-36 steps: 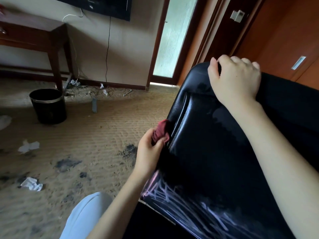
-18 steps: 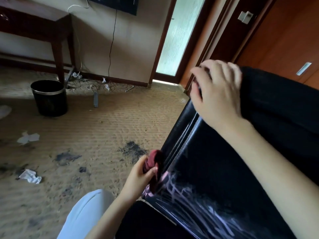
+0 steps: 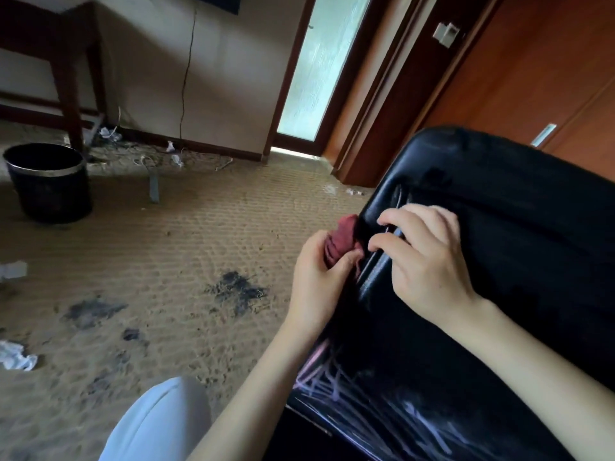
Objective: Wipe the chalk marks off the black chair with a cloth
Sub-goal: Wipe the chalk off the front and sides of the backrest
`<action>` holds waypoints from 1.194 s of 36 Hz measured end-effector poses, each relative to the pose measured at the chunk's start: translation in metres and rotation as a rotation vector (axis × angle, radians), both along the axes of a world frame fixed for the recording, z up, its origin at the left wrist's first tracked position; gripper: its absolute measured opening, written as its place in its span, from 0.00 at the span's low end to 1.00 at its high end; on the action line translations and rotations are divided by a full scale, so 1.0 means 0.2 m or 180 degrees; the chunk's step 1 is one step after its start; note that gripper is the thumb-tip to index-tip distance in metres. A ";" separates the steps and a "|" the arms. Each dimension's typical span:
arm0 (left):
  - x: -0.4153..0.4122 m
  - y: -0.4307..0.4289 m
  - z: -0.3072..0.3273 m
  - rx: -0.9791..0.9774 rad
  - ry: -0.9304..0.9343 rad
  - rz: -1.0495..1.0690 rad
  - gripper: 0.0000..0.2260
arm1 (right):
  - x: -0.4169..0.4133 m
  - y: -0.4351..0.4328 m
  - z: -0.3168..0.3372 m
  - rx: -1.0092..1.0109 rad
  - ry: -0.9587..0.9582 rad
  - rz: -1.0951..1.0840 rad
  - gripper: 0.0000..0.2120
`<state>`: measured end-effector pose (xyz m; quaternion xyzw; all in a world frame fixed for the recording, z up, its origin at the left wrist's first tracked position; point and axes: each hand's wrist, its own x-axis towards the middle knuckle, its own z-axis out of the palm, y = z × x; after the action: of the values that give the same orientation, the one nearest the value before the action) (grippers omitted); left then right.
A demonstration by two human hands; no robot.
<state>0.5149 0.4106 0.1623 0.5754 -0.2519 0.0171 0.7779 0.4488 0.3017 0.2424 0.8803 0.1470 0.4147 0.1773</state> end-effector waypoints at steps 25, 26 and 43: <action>-0.12 0.26 -0.58 0.0368 0.1137 -0.0768 0.16 | -0.04 0.00 -0.06 0.0287 -0.0283 -0.0016 0.18; -0.11 0.26 -0.57 0.0351 0.1094 -0.0696 0.15 | -0.05 -0.01 -0.06 0.0283 -0.0276 -0.0022 0.18; 0.06 0.05 -0.10 0.0958 -0.0390 0.0150 0.23 | -0.04 -0.04 -0.03 0.0007 -0.0242 -0.0080 0.17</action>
<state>0.5271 0.4207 0.1422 0.6890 -0.2851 0.0325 0.6655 0.4401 0.2942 0.2363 0.8659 0.1286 0.4458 0.1870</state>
